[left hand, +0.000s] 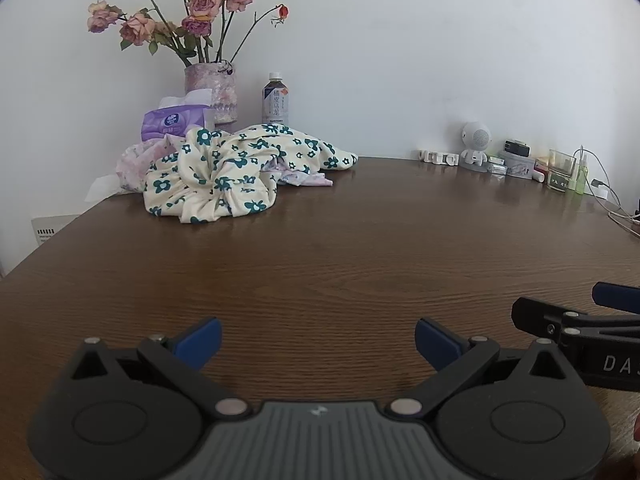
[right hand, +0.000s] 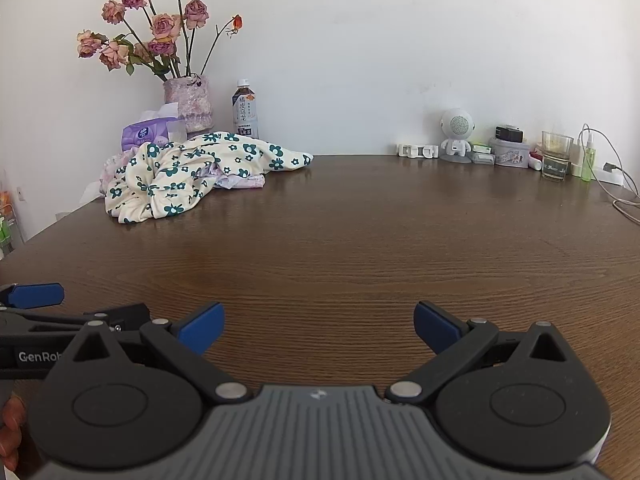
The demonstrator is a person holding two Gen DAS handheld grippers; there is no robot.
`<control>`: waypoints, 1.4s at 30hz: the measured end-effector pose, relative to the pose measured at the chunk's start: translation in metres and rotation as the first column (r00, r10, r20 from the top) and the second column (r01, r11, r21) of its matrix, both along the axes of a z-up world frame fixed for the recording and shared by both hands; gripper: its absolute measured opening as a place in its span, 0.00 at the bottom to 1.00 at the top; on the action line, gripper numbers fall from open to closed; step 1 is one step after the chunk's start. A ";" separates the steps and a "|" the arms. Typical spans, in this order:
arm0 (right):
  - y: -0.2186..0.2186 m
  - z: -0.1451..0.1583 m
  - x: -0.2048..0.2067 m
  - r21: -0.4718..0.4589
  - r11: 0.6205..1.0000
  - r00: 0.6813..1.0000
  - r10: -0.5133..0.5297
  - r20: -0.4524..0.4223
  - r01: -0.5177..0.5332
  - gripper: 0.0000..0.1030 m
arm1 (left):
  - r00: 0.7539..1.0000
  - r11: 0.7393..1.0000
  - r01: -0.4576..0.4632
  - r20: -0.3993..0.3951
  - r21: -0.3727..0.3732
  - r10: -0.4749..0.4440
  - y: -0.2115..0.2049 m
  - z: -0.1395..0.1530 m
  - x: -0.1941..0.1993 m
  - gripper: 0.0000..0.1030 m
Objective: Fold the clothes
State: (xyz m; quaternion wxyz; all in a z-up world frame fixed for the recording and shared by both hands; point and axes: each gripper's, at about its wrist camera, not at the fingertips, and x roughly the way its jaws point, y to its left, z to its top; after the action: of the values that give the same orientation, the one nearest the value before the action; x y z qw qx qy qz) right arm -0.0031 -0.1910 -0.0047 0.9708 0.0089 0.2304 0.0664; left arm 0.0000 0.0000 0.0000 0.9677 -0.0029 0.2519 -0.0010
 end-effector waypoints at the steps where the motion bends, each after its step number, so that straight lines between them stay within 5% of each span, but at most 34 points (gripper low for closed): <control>1: 0.000 0.000 0.000 0.000 1.000 1.000 0.000 0.000 0.000 1.00 | 1.000 1.000 0.001 -0.001 0.000 -0.001 0.000 0.000 0.000 1.00; 42: -0.003 0.002 -0.001 0.012 1.000 1.000 0.004 -0.001 -0.004 1.00 | 1.000 1.000 0.007 -0.001 -0.008 -0.007 0.002 -0.002 0.001 1.00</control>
State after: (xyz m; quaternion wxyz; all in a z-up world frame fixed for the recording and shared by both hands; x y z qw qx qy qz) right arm -0.0045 -0.1938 -0.0029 0.9705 0.0141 0.2304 0.0697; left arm 0.0006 0.0017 -0.0016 0.9676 -0.0058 0.2524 -0.0053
